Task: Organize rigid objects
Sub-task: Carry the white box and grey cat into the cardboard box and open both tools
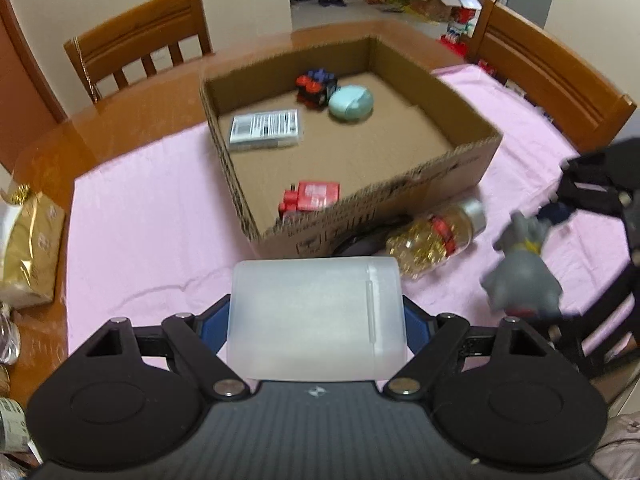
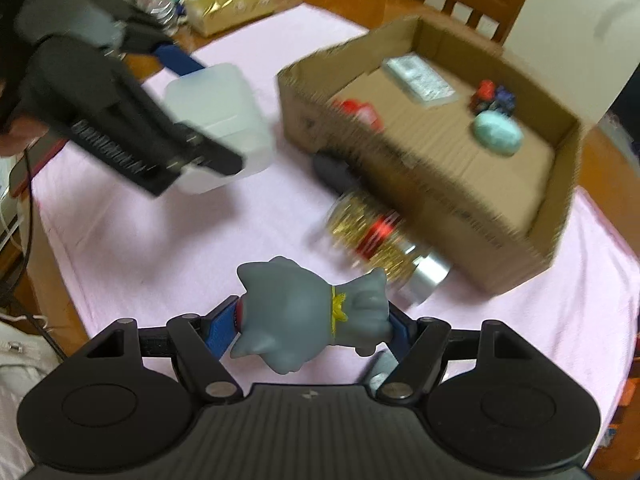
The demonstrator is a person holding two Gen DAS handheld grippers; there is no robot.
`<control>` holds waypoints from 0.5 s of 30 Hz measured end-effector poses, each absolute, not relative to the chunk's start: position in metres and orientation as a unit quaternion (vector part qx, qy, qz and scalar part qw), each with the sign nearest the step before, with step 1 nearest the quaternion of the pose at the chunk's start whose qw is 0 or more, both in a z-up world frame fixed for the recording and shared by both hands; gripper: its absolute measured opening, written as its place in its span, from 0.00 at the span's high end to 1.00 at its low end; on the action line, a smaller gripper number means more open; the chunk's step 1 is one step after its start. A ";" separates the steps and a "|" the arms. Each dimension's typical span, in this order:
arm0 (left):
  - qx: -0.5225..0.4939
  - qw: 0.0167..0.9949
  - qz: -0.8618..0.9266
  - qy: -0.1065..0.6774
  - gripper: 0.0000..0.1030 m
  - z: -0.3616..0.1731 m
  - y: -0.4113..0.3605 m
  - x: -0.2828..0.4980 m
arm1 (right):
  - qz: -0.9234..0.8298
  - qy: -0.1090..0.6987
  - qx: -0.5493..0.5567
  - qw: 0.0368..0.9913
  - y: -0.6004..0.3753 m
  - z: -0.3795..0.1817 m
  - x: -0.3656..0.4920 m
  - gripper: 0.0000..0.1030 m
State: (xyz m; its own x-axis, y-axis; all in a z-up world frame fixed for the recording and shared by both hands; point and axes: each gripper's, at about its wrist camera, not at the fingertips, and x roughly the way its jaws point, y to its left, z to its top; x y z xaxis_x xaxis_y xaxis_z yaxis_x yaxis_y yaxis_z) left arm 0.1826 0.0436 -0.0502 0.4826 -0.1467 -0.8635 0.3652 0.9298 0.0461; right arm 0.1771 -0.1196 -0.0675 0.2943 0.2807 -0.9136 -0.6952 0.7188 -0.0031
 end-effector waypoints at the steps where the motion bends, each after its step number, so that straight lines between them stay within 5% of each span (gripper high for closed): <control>1: 0.111 0.856 -0.152 0.482 0.20 -0.046 0.044 0.183 | 0.310 0.498 -0.205 0.784 -0.122 -0.063 0.181 0.25; 15: 0.093 0.892 -0.128 0.424 0.20 -0.012 0.040 0.221 | 0.239 0.434 -0.185 0.849 -0.150 -0.024 0.270 0.25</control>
